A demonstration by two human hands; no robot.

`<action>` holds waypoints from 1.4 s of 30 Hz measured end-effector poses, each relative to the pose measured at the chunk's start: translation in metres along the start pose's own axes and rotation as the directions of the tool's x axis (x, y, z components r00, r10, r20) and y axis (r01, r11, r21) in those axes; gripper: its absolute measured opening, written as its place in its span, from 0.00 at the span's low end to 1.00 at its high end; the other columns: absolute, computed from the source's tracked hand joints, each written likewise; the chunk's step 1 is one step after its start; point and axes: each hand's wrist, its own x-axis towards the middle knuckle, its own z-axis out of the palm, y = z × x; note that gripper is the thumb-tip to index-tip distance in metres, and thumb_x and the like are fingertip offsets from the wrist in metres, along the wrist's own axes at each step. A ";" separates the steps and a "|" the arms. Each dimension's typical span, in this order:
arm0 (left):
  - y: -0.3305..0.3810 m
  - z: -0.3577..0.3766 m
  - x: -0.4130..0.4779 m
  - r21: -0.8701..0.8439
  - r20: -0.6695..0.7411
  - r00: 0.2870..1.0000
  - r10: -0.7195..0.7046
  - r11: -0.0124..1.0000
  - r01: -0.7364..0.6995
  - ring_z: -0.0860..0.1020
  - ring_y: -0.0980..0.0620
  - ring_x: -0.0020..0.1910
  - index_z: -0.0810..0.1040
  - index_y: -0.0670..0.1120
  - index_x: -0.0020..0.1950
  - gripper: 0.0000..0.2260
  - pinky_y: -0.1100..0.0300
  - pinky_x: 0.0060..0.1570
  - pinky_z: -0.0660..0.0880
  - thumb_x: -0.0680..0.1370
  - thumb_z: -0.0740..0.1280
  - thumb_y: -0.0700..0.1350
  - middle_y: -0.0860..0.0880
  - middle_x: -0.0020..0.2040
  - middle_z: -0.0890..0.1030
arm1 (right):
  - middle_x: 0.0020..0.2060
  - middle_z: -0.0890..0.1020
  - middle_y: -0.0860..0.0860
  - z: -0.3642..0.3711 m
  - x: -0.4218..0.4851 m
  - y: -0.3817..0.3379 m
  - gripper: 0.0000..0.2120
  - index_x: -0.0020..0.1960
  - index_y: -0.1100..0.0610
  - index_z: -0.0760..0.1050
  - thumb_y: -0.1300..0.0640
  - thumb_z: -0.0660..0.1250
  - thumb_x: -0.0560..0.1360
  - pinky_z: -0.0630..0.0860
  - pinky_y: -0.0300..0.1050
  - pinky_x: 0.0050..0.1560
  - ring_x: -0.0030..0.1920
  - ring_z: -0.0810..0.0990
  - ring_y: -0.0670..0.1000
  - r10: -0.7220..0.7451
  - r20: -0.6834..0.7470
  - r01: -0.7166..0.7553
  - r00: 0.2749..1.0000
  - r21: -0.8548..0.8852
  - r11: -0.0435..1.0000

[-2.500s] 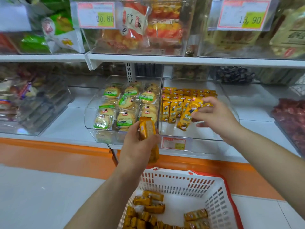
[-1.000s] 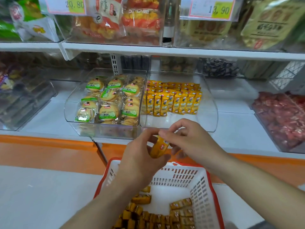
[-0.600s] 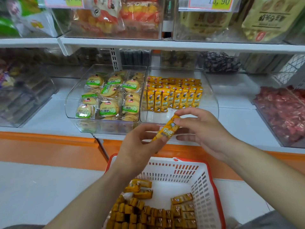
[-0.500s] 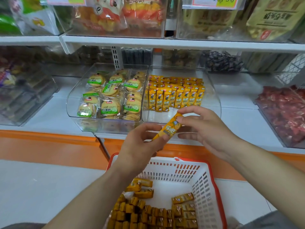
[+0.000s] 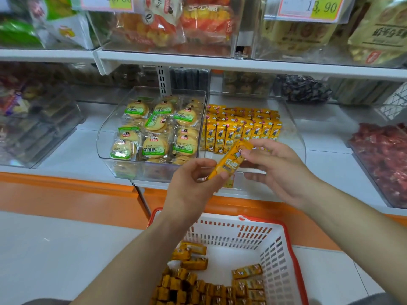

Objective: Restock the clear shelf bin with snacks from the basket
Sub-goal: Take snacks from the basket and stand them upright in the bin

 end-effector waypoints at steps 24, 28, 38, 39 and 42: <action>-0.026 -0.009 0.053 0.828 -0.084 0.959 0.271 0.555 -0.084 0.77 0.44 0.59 0.77 0.51 0.65 0.23 0.48 0.61 0.73 0.74 0.73 0.59 0.50 0.59 0.83 | 0.41 0.84 0.52 -0.046 0.174 0.043 0.14 0.49 0.55 0.74 0.57 0.77 0.70 0.76 0.44 0.46 0.47 0.82 0.53 -0.328 -0.305 -0.024 0.894 -0.764 0.645; -0.009 -0.016 0.040 0.746 -0.085 0.960 0.266 0.656 -0.115 0.76 0.47 0.64 0.73 0.49 0.73 0.28 0.47 0.62 0.76 0.76 0.75 0.54 0.50 0.65 0.80 | 0.37 0.77 0.47 -0.042 0.133 0.020 0.15 0.50 0.54 0.72 0.57 0.77 0.70 0.67 0.38 0.33 0.42 0.78 0.51 -0.384 -0.234 0.025 0.893 -0.827 0.562; -0.052 -0.013 -0.020 0.846 0.331 0.929 -0.166 0.487 -0.215 0.81 0.56 0.46 0.74 0.54 0.64 0.16 0.56 0.46 0.80 0.79 0.70 0.57 0.57 0.52 0.82 | 0.35 0.81 0.42 -0.005 -0.021 0.039 0.07 0.42 0.49 0.79 0.56 0.76 0.68 0.74 0.30 0.36 0.36 0.80 0.38 -0.109 0.280 0.296 0.954 -0.813 0.502; -0.066 -0.013 -0.020 0.882 0.332 0.904 -0.269 0.430 -0.196 0.81 0.53 0.50 0.74 0.53 0.67 0.18 0.55 0.51 0.79 0.79 0.70 0.56 0.54 0.55 0.83 | 0.35 0.81 0.42 -0.004 -0.025 0.059 0.06 0.43 0.50 0.79 0.55 0.76 0.69 0.75 0.33 0.38 0.36 0.80 0.39 -0.008 0.288 0.257 0.957 -0.841 0.476; -0.108 -0.017 -0.017 0.959 0.248 0.843 -0.478 0.245 -0.144 0.77 0.46 0.64 0.71 0.50 0.72 0.22 0.51 0.62 0.75 0.81 0.67 0.56 0.47 0.67 0.78 | 0.40 0.79 0.43 -0.010 -0.025 0.130 0.07 0.48 0.54 0.80 0.55 0.75 0.71 0.77 0.42 0.44 0.44 0.80 0.46 0.265 0.273 0.168 0.925 -0.918 0.359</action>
